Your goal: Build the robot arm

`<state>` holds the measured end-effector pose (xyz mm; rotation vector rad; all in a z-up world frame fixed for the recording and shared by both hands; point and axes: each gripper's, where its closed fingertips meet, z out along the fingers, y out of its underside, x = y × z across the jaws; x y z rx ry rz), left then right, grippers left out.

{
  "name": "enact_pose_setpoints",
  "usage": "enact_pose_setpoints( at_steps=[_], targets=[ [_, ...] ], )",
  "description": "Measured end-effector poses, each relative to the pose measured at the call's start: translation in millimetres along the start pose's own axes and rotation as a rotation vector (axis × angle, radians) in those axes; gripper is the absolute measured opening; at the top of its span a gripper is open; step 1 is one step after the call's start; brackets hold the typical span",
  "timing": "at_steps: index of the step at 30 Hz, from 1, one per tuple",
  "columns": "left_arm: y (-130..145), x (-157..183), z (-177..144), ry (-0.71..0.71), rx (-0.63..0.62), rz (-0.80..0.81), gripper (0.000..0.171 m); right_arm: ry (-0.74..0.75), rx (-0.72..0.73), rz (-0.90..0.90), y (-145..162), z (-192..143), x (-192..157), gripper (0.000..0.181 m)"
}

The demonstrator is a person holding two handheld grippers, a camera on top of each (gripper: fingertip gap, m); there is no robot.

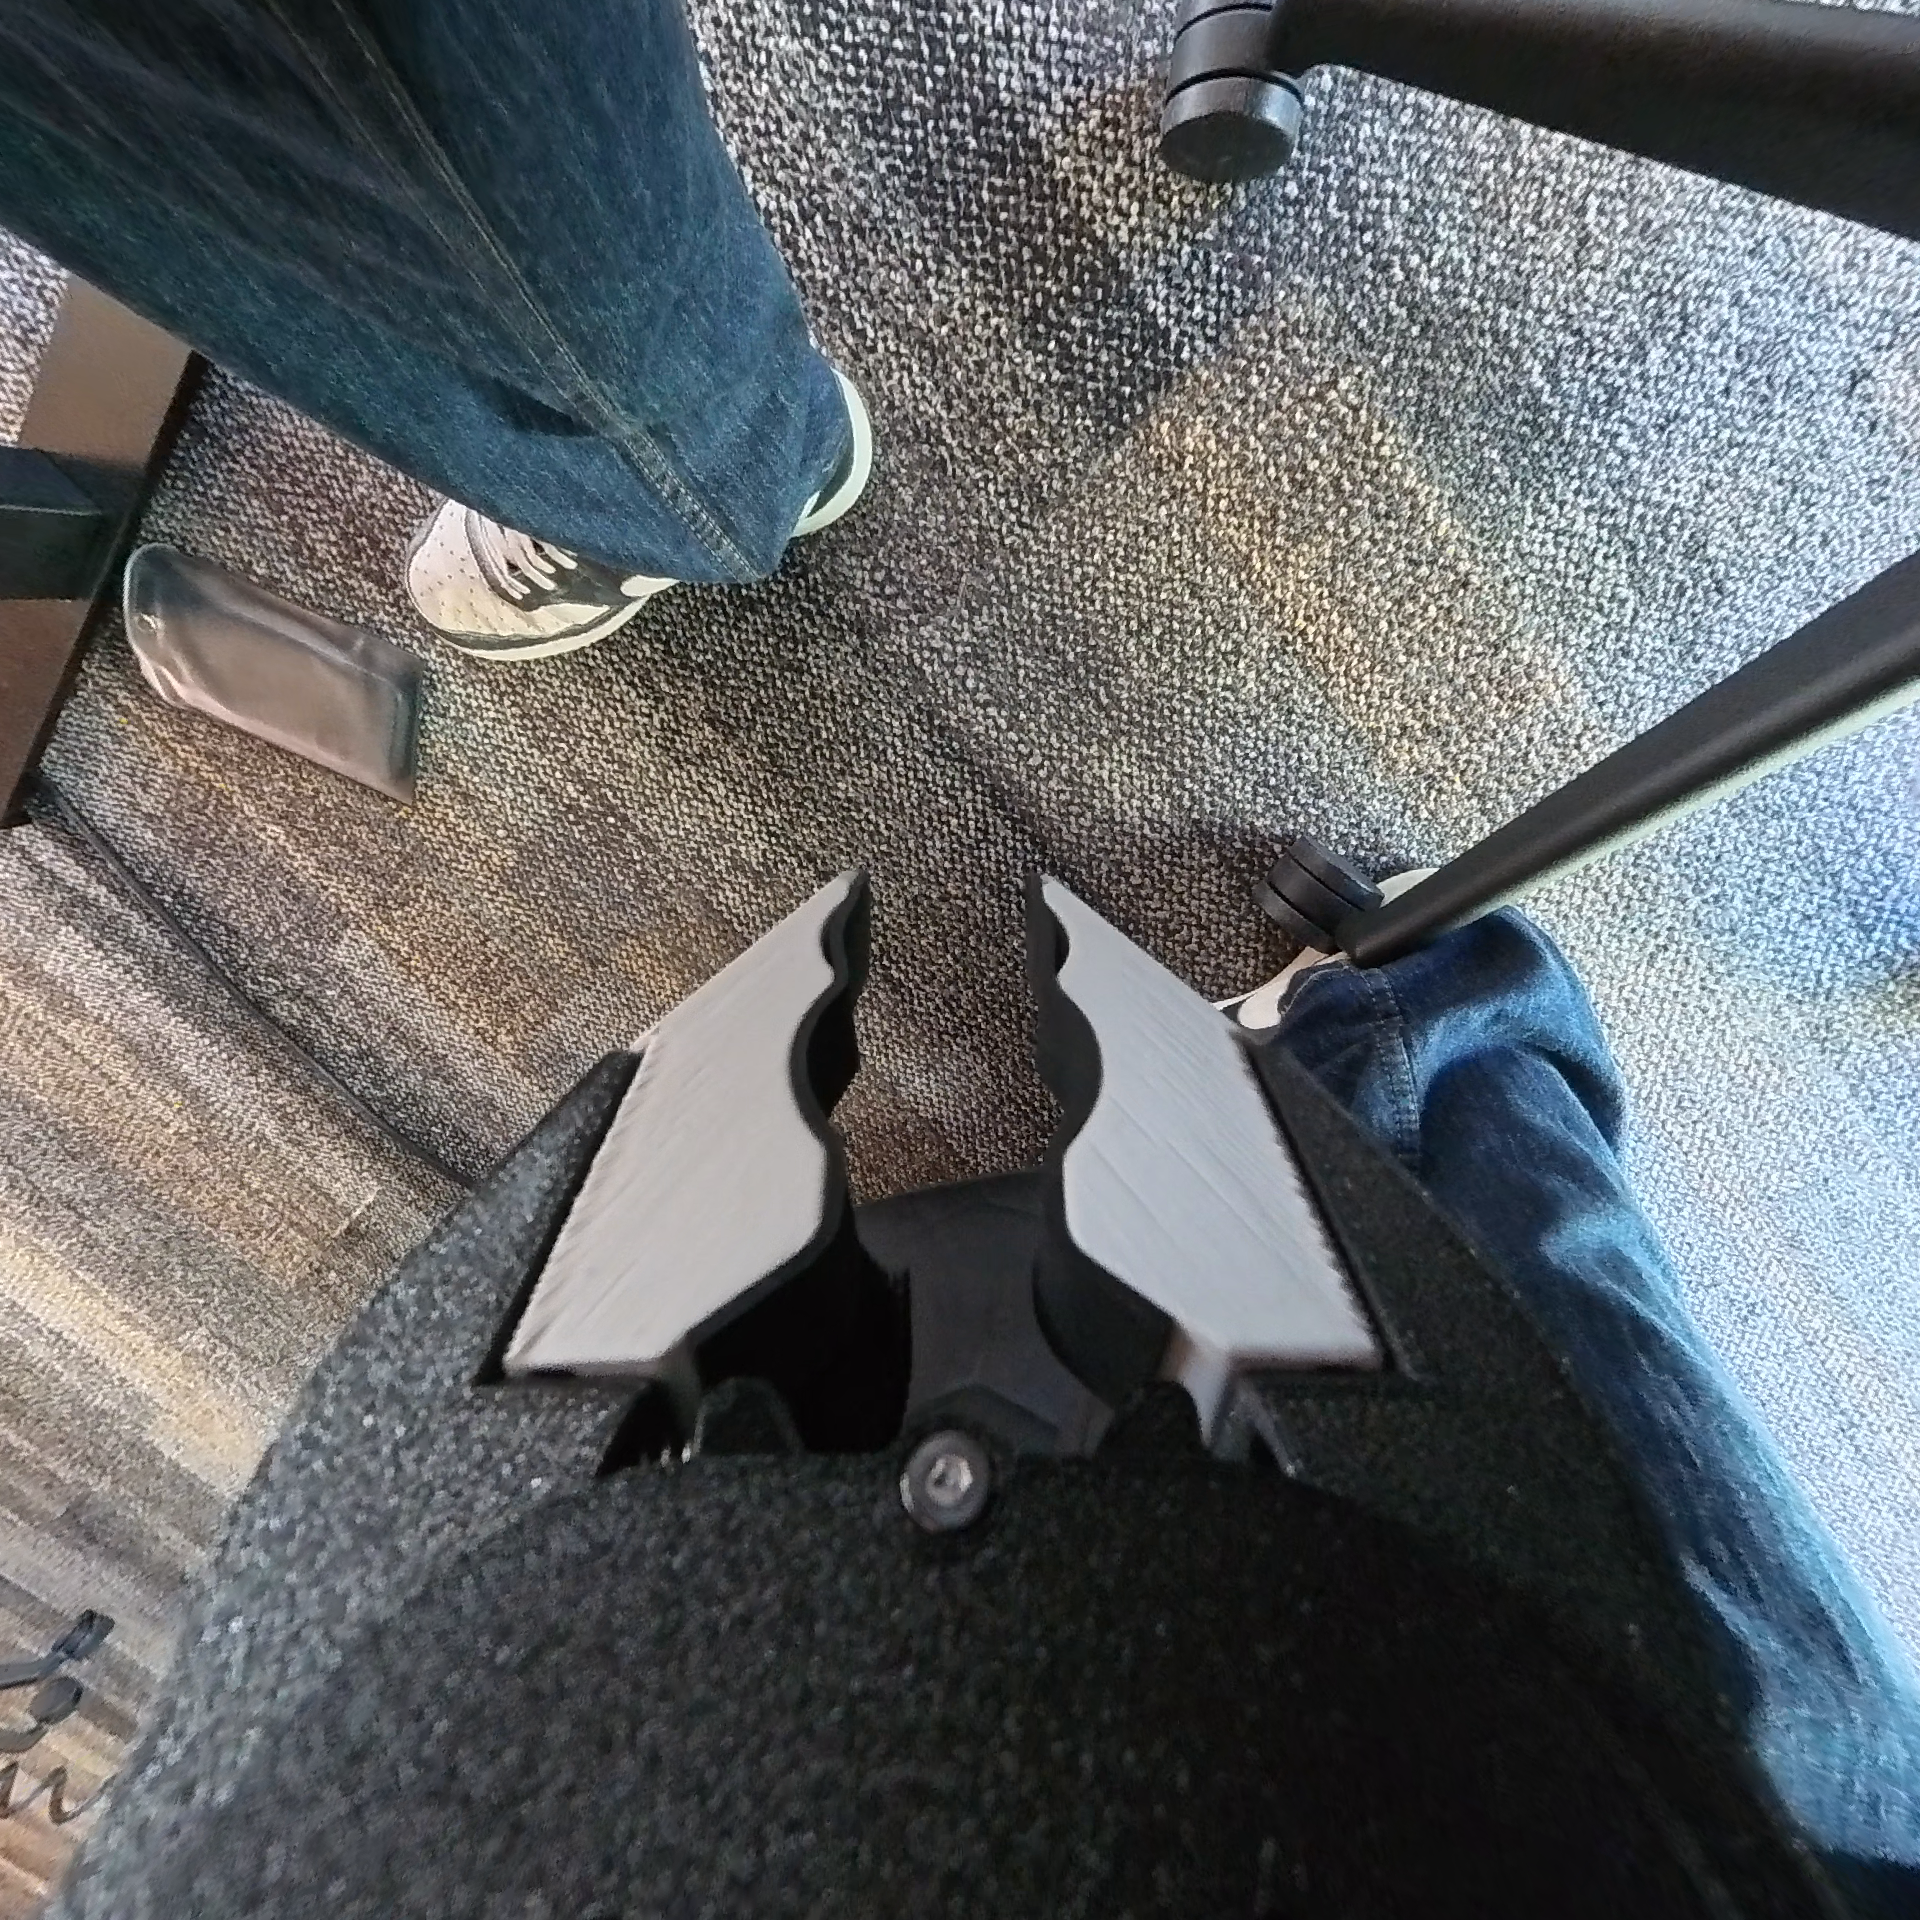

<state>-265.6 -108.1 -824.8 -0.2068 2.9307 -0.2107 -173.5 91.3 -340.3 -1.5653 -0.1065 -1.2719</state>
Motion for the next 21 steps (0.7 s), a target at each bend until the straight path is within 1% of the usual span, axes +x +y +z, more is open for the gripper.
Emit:
enact_pose_setpoints(
  at_steps=[5,9,11,12,14,16,19,21],
  targets=[
    [-6,-10,-5,-0.010,0.031,-0.010,0.029,0.004,0.005,0.002,-1,0,1,0.019],
    [0,-25,-14,-0.015,0.082,-0.059,0.029,0.015,-0.003,-0.001,-2,0,2,0.020],
    [11,-30,-14,0.002,0.113,-0.090,0.028,0.014,-0.010,-0.013,-2,1,1,0.020],
    [21,-32,-11,0.009,0.107,-0.104,0.029,0.008,-0.015,-0.026,-2,2,-1,0.020],
    [46,-40,-3,0.000,0.059,-0.131,0.028,0.005,-0.016,-0.054,-2,2,-4,0.020],
    [63,-42,3,0.011,0.035,-0.159,0.028,0.006,-0.012,-0.056,-4,2,-4,0.020],
    [77,-39,4,0.019,0.024,-0.187,0.028,0.001,-0.012,-0.040,-3,2,-4,0.020],
    [81,-38,2,0.016,0.033,-0.213,0.029,-0.003,-0.022,-0.043,-1,3,-5,0.020]
  ],
)
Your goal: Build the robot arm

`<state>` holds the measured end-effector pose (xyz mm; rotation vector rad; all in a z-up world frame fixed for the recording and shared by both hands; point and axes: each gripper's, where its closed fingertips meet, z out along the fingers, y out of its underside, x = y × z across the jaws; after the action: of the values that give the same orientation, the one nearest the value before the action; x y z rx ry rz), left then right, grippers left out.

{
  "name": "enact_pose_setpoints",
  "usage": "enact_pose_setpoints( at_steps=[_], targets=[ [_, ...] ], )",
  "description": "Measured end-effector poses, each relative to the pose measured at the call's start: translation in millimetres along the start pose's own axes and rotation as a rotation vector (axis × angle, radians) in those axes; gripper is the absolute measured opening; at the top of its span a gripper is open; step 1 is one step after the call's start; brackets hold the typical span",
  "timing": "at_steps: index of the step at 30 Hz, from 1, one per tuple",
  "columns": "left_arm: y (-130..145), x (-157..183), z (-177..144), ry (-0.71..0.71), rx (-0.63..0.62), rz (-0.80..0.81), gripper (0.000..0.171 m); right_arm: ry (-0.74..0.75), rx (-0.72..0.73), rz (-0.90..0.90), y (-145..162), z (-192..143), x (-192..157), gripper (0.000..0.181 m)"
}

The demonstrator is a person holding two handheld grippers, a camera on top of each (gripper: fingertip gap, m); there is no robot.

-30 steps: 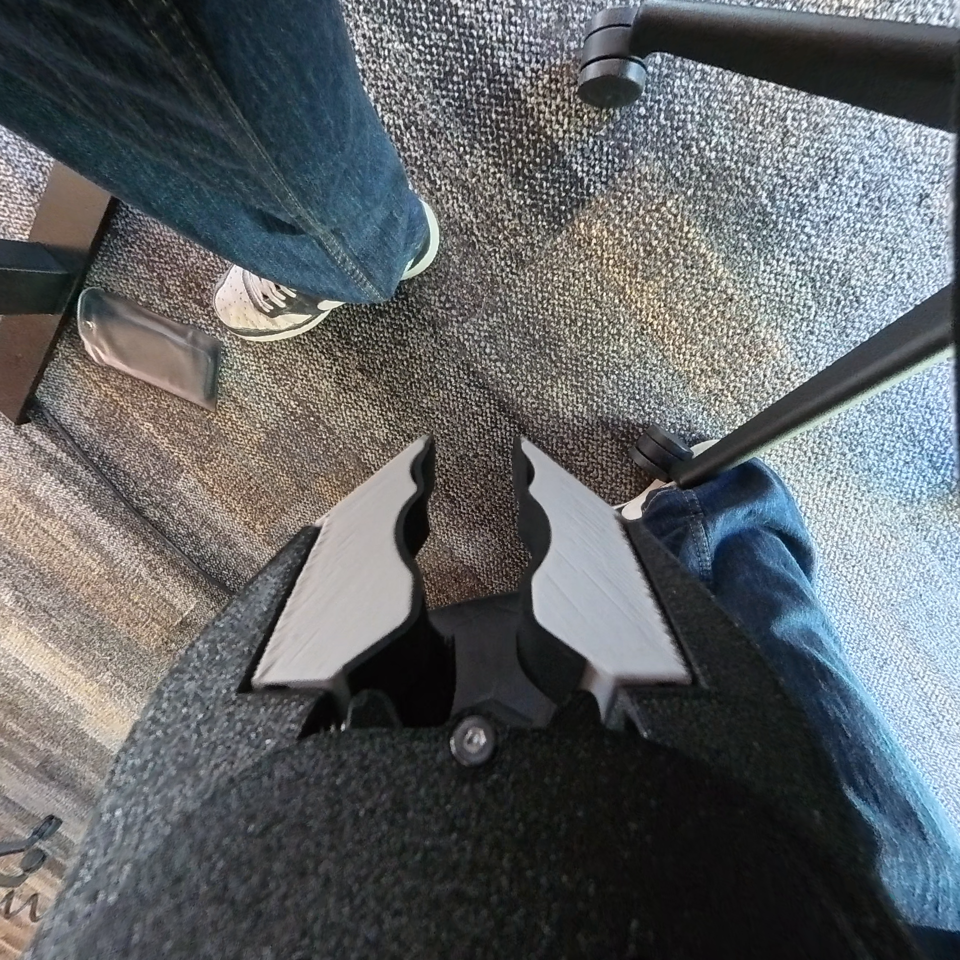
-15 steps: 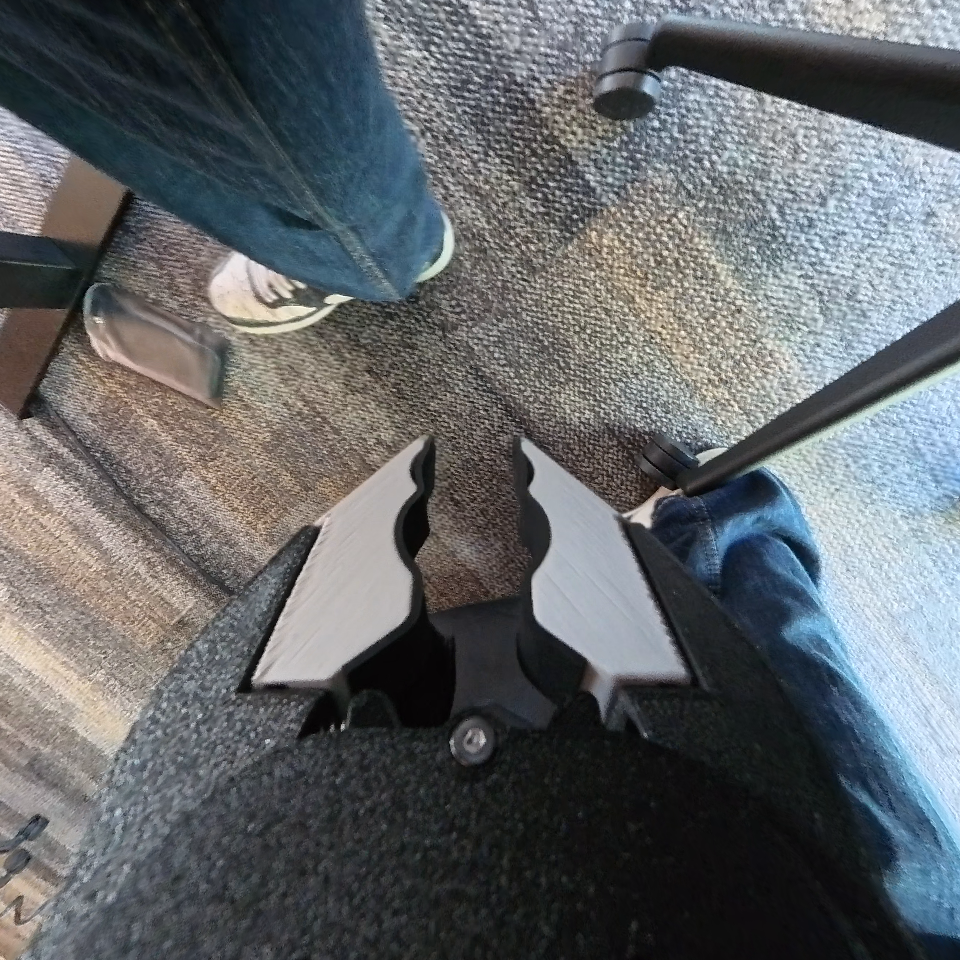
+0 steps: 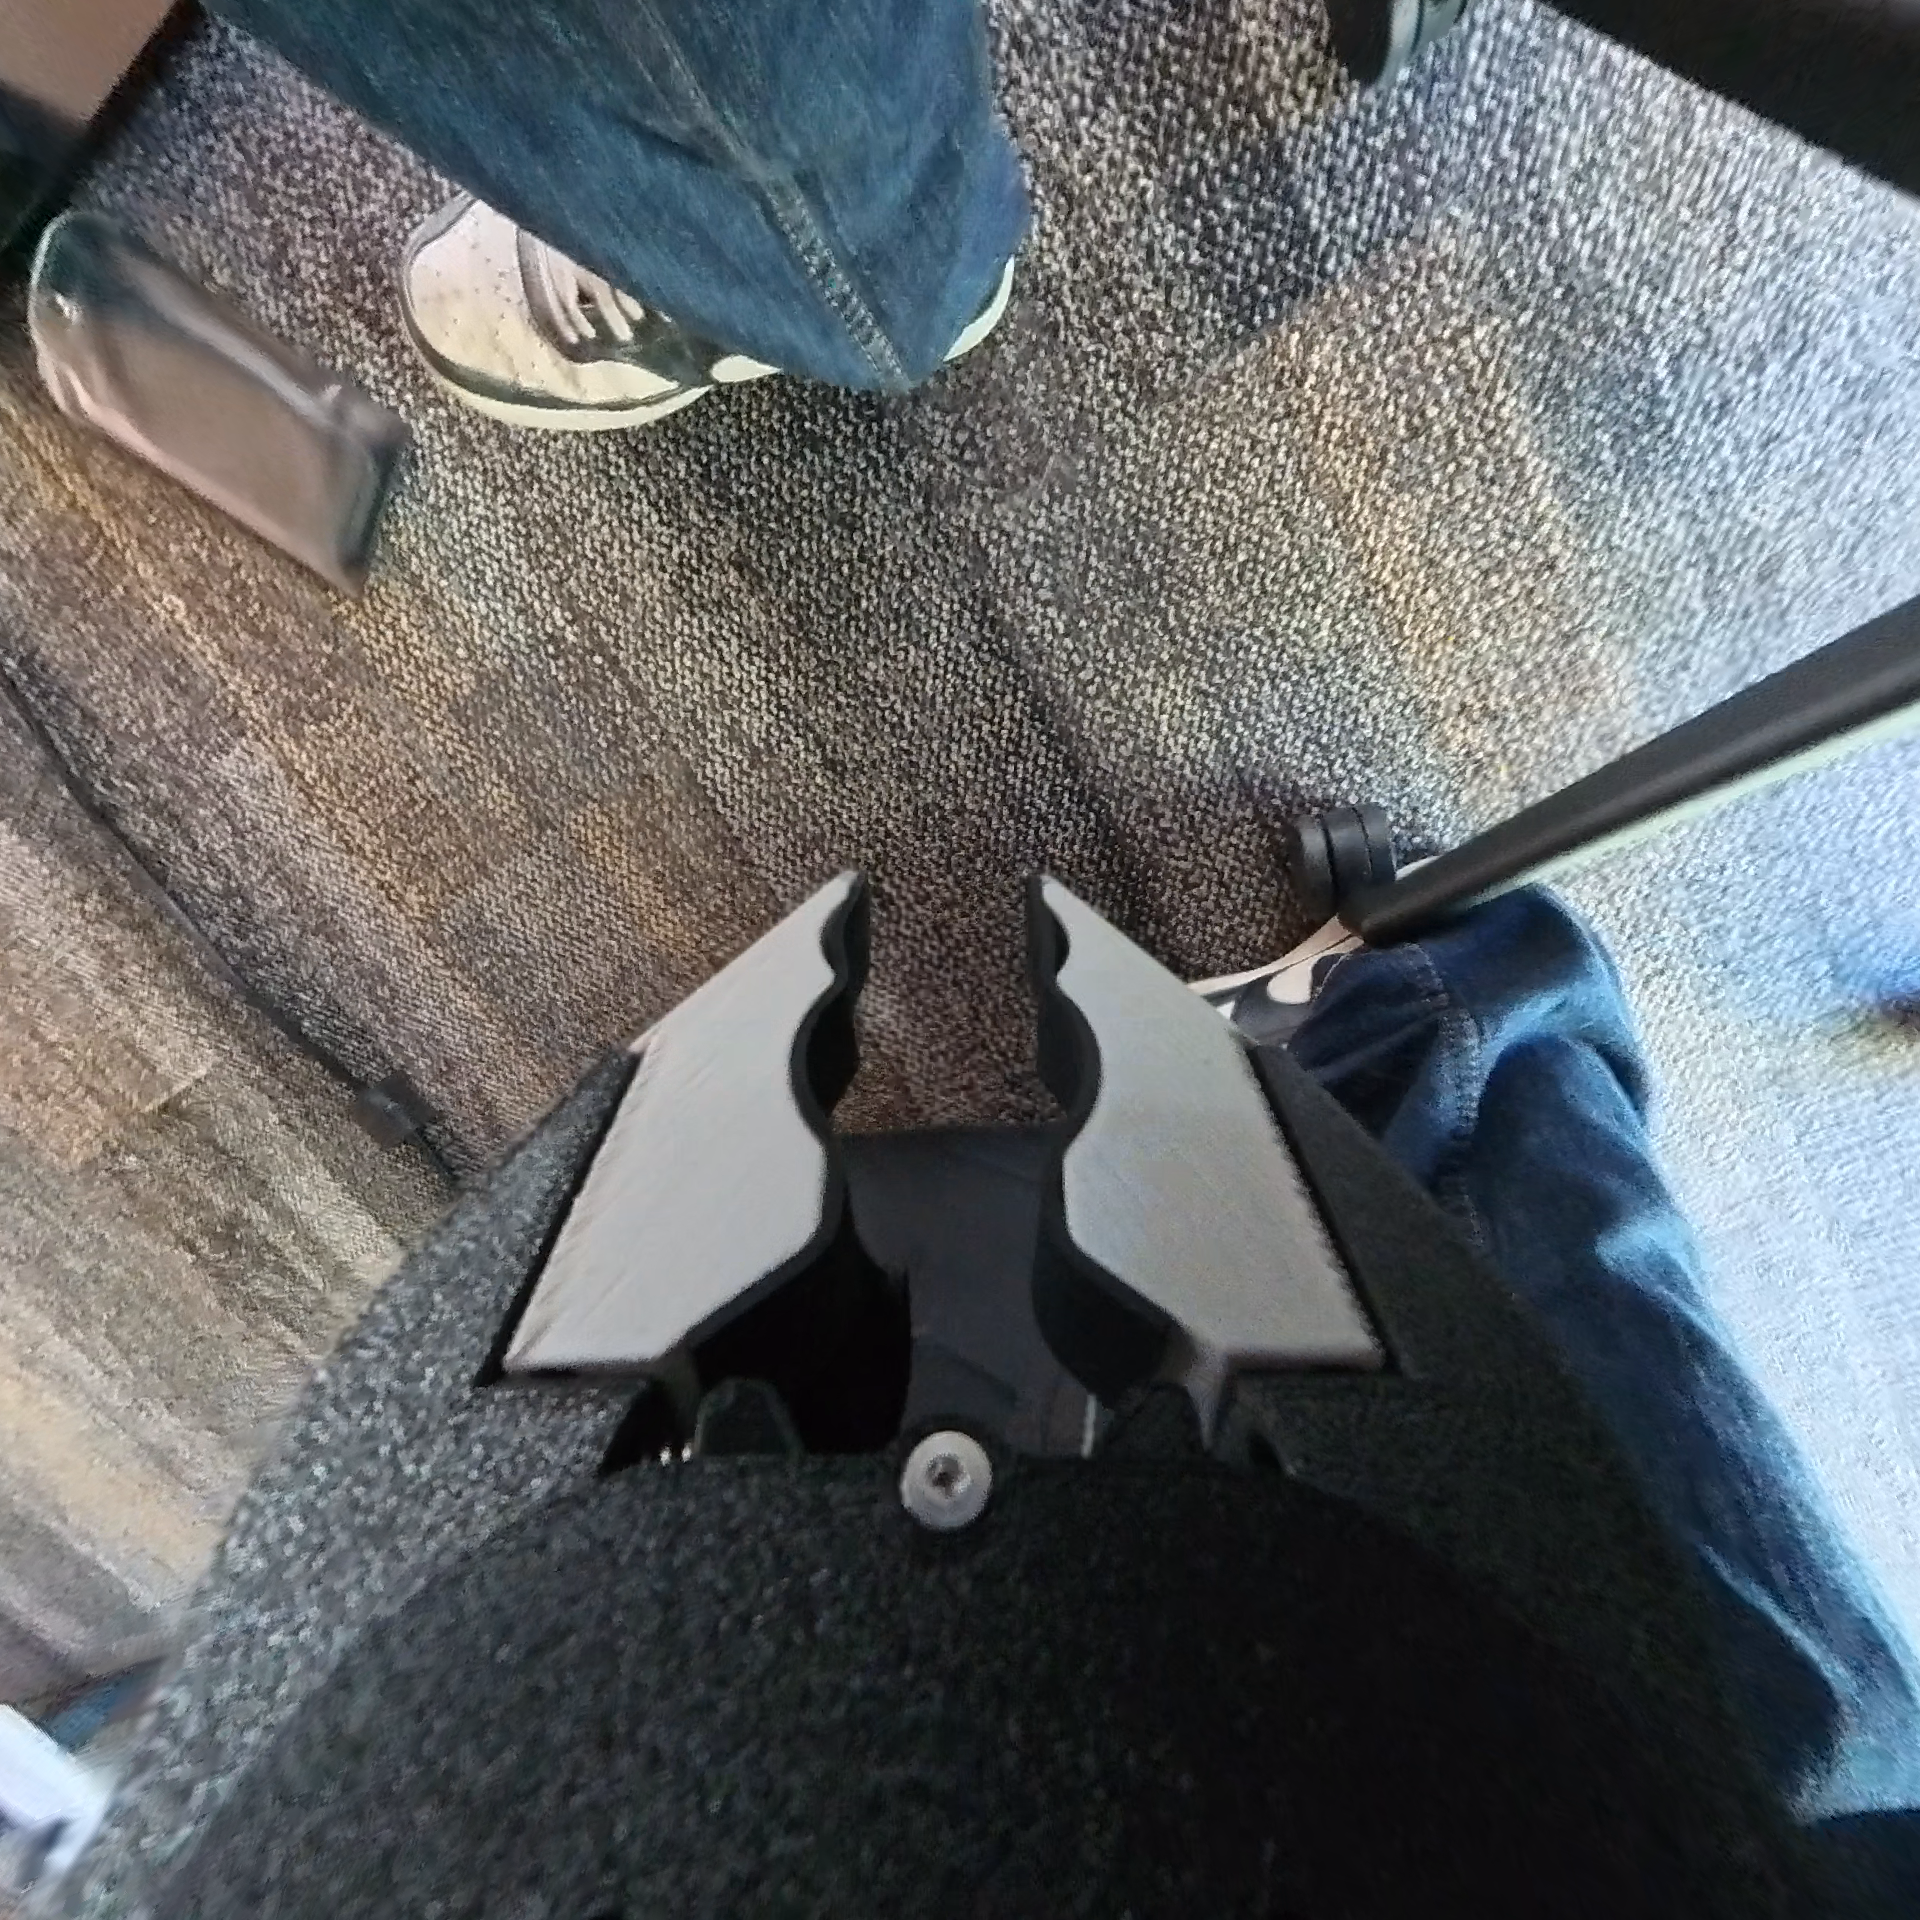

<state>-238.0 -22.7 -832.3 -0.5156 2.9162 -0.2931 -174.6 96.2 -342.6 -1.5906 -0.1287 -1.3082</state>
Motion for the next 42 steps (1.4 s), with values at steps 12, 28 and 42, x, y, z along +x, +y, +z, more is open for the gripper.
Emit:
enact_pose_setpoints(
  at_steps=[12,28,42],
  targets=[
    [-16,15,-12,-0.017,0.003,0.023,0.029,0.042,0.008,-0.027,-2,-2,4,0.020],
    [-7,4,-17,-0.040,-0.007,-0.004,0.029,0.031,-0.010,-0.038,0,1,1,0.020],
    [-8,1,-21,-0.048,0.001,-0.005,0.028,0.029,-0.019,-0.052,1,2,-1,0.020]
  ],
)
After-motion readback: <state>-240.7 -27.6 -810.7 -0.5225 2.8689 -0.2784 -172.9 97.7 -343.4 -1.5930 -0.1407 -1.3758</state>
